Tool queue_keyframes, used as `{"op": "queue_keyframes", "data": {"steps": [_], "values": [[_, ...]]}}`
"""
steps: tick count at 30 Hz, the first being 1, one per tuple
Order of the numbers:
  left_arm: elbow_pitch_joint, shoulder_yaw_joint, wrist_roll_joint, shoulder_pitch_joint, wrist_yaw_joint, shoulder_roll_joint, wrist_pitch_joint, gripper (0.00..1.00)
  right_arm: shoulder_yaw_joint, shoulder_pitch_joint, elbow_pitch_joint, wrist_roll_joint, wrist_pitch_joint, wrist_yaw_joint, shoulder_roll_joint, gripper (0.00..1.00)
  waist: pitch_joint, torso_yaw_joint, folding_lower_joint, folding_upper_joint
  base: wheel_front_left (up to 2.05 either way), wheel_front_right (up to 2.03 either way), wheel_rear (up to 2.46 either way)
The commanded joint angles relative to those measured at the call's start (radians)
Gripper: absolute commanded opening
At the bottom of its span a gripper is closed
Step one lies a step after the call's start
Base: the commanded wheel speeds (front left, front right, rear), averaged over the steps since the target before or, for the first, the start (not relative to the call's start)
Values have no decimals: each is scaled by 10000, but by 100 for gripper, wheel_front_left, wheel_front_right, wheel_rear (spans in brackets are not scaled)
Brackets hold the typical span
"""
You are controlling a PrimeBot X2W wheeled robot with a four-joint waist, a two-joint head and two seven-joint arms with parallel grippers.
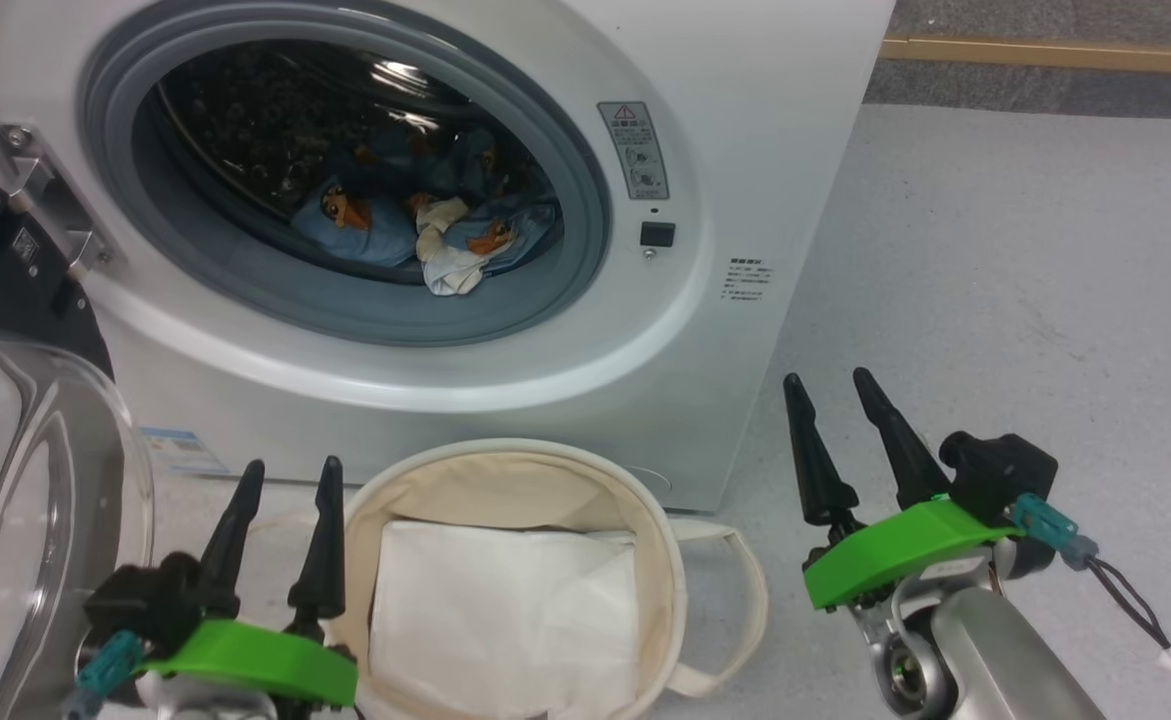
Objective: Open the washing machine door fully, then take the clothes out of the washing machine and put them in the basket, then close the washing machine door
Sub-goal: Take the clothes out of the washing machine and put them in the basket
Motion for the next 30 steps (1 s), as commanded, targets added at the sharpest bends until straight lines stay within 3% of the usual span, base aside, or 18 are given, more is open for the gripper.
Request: {"op": "queue_keyframes", "data": {"steps": [1, 9, 16, 25, 30], "values": [[-110, 283, 127, -673, 107, 118, -109, 100, 165, -240, -376, -139, 12, 73, -32, 100, 48, 17, 0, -1, 0, 0, 0], [1200, -131, -15, -2146, -211, -408, 5, 100, 182, -216, -646, -226, 65, 73, -112, 100, 533, -126, 0, -1, 0, 0, 0], [3201, -387, -94, -4127, -744, -608, 178, 100, 320, -395, -965, -353, -27, 73, -23, 100, 1476, -594, 0, -1, 0, 0, 0], [5894, -589, -568, -7093, -1447, -359, 810, 100, 544, -891, -1213, -435, -299, 73, 41, 100, 3020, -1204, 0, -1, 0, 0, 0], [6954, -555, -1105, -8474, -1556, -140, 1166, 100, 503, -1092, -1298, -485, -393, 73, 77, 100, 3689, -1545, 0, -1, 0, 0, 0]]}}
